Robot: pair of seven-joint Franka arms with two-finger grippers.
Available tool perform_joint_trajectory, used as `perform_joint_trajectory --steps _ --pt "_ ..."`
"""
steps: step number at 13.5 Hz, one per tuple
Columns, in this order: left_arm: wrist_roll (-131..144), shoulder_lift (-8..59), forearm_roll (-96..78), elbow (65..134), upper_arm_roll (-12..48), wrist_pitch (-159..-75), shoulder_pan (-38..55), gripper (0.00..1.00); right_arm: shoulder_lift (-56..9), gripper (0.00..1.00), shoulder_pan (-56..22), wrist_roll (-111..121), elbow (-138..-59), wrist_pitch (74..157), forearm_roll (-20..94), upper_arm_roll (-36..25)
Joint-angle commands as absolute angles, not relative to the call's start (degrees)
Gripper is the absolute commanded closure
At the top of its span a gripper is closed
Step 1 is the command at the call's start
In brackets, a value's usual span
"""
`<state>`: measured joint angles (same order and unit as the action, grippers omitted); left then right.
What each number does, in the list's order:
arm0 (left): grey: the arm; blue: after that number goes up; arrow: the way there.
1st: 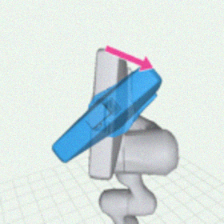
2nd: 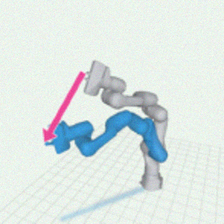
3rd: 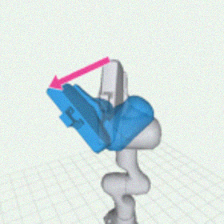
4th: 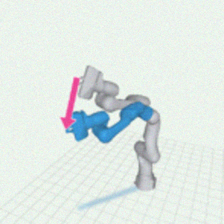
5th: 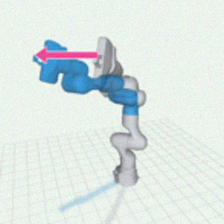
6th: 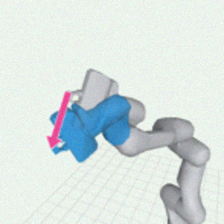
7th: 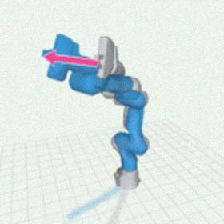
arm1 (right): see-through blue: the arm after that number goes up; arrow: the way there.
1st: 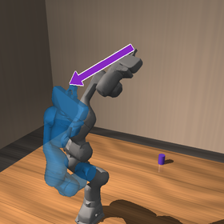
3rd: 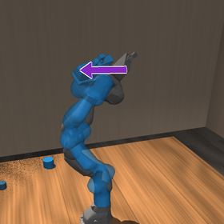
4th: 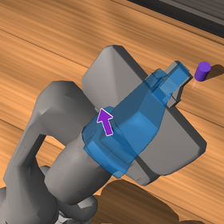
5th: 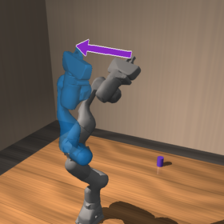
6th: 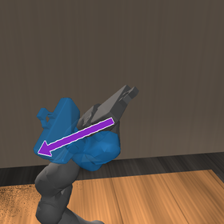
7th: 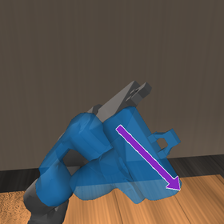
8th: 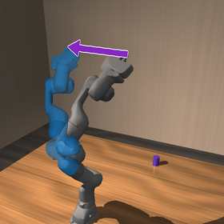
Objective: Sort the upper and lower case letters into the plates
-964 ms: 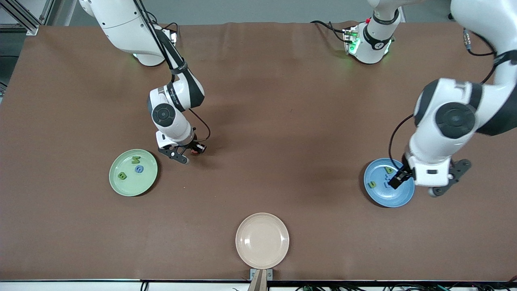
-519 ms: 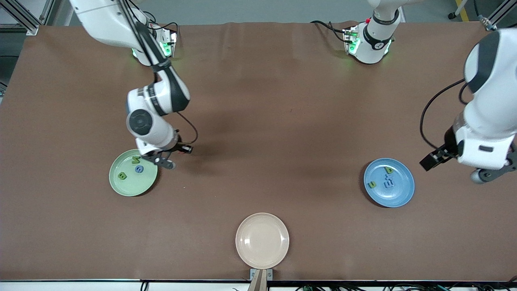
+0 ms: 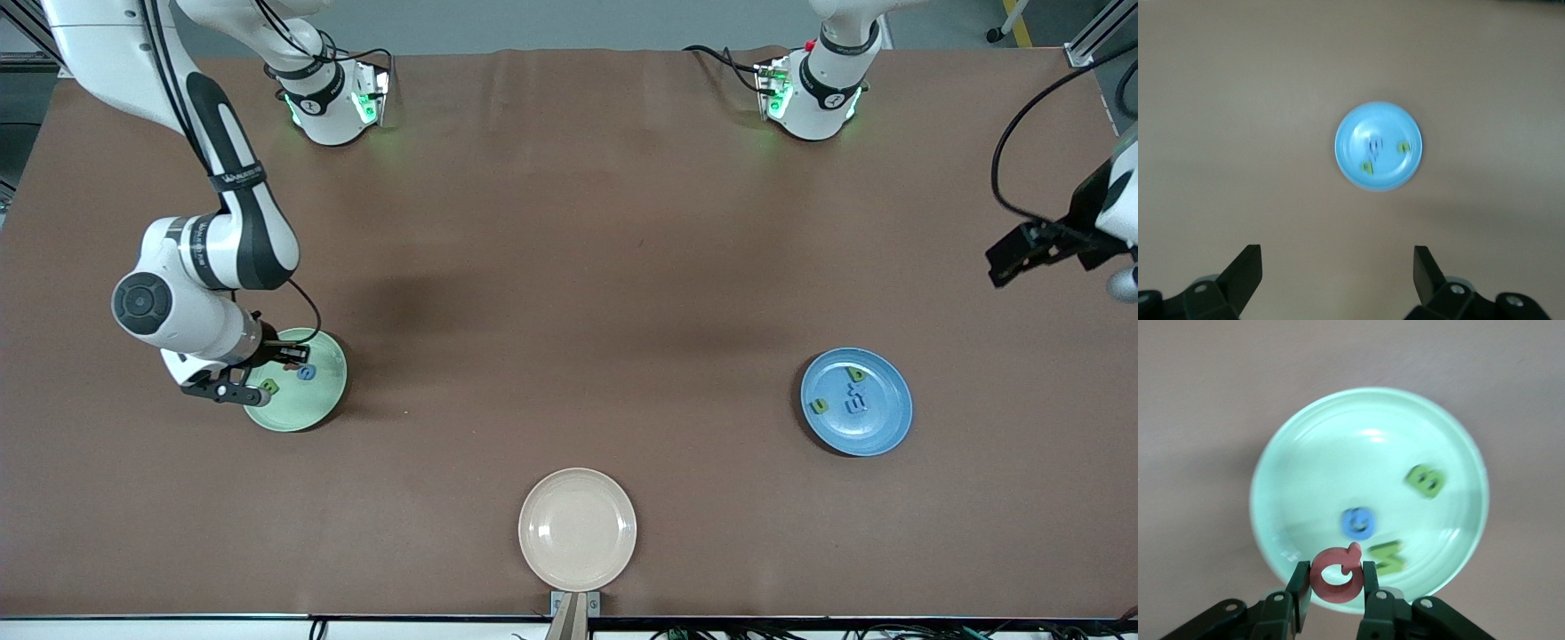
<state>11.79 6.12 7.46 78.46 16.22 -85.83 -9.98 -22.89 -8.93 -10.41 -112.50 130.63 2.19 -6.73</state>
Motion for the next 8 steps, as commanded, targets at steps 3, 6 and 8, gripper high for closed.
perform_joint_trajectory --steps 3,6,8 --pt "0.8 -0.95 3.34 83.66 3.96 -81.39 -2.02 0.0 -27.94 1.0 -5.98 -7.21 -111.1 136.57 0.53 -5.63" --pt "-2.02 -3.16 3.34 85.95 2.65 -81.47 -0.89 0.0 -30.4 0.99 -6.42 -7.47 -108.82 137.55 0.88 -5.62" --pt "-2.02 -3.87 3.43 86.13 2.28 -81.47 -0.35 0.0 -32.07 0.98 -6.42 -7.38 -107.23 137.72 1.14 -5.54"
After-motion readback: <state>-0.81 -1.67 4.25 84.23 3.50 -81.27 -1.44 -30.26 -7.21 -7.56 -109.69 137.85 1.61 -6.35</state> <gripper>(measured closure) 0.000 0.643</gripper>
